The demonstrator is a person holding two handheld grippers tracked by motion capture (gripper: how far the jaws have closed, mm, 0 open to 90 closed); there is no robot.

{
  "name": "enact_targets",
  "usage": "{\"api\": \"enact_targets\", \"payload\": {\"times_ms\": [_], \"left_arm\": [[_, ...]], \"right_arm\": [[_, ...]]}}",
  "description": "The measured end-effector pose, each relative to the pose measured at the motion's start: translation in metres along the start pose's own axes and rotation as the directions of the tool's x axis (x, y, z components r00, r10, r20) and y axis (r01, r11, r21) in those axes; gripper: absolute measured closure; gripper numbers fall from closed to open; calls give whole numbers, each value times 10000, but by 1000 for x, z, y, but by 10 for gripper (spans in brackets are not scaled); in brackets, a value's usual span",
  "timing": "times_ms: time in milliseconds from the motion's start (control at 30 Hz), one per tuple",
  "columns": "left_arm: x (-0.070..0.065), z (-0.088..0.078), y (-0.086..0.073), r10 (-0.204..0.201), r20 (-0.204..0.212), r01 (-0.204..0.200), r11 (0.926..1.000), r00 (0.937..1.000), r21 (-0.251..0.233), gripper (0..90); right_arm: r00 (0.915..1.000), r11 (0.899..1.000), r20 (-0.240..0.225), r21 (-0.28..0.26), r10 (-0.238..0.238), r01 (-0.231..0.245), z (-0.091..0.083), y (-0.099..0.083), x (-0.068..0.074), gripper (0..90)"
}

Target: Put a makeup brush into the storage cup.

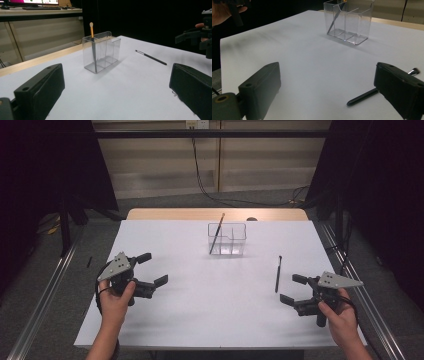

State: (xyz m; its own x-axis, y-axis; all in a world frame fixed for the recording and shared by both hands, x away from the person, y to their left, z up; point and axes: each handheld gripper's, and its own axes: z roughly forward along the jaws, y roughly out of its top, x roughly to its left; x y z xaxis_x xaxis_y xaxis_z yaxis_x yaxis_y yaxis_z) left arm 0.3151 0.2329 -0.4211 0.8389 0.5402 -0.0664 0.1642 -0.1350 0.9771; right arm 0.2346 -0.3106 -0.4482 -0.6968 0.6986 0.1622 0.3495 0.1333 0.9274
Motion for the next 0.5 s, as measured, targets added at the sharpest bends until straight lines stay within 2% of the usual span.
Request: {"api": "enact_targets", "payload": {"times_ms": [200,500], "left_arm": [[2,-10,-6,-25,-134,26,10000,9999,91,0],[1,-26,-12,-37,-274,36,10000,9996,-36,0]], "right_arm": [[10000,10000,-17,6,-37,37,1,0,0,68],[10000,10000,-4,-13,-53,53,0,0,0,68]]}}
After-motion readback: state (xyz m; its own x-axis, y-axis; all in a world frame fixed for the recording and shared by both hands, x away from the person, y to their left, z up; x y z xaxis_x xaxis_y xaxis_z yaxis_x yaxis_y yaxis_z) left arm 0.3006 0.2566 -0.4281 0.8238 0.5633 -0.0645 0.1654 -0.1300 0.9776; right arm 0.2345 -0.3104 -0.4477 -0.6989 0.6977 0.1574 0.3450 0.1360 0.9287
